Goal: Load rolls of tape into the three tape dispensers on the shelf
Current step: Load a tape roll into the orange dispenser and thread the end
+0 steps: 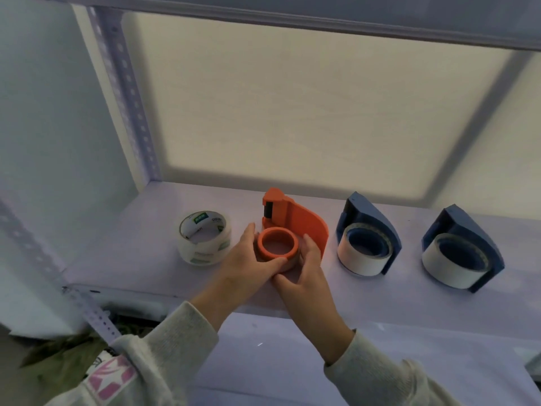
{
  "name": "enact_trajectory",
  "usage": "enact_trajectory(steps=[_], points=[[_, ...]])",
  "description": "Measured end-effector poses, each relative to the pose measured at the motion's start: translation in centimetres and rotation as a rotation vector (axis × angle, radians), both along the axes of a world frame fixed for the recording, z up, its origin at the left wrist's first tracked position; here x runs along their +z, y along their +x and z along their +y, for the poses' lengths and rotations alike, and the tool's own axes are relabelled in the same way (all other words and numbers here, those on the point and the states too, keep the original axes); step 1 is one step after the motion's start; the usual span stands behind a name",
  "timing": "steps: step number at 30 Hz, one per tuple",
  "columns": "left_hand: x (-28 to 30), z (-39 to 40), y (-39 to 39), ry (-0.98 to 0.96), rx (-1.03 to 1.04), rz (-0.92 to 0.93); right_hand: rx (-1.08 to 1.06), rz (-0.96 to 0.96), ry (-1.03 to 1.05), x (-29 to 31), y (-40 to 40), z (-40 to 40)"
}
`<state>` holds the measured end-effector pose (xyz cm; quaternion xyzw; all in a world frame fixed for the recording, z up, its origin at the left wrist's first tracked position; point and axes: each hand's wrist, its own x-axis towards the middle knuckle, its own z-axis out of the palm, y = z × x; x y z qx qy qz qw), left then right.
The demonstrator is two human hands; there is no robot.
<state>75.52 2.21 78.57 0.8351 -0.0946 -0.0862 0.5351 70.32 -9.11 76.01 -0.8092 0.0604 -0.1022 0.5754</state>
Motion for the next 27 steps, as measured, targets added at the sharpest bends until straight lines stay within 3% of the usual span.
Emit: enact_trajectory(steps=[9,18,22,27], points=[[1.3,0.2,-0.9,-0.314,-0.09,0.04,0.031,-0.095,0.068,1.2,-0.6,-0.5],[1.6,2.6,-0.7,-0.668,0.091,-0.06,0.143,-0.092,0.057,3.6,-0.5,2.6],[2.4,6.1,-0.8,-0.706,0.102,-0.102,0.235,-0.113,0.06,4.6,0.6,6.1],[1.7,12.6,0.2,-0.629,0.379,-0.172,0.435,-0.06,0.169,4.1,2.5,11.3]])
